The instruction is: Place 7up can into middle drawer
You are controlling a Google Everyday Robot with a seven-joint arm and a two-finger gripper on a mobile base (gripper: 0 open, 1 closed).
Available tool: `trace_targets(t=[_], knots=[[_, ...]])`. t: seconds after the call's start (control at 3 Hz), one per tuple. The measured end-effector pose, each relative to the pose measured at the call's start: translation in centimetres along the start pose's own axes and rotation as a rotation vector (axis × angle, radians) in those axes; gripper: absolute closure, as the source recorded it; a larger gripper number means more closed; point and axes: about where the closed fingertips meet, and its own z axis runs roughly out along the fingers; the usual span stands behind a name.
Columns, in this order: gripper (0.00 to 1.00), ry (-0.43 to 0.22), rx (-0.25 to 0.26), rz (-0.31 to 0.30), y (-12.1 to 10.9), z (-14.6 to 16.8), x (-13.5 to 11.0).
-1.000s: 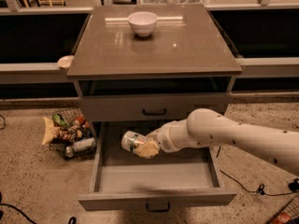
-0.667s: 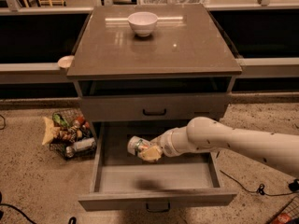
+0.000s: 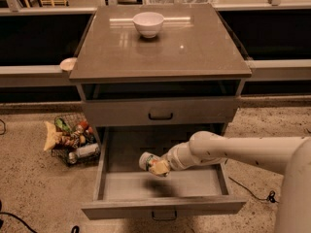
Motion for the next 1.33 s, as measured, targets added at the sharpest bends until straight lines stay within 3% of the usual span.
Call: trace_targets(t=[0.67,1.33], knots=[[0.59,0.055,-0.006,0.050,-0.9,3.1,2.8],[0.13,0.069,-0.006,0.054,-1.1,3.6,3.2]])
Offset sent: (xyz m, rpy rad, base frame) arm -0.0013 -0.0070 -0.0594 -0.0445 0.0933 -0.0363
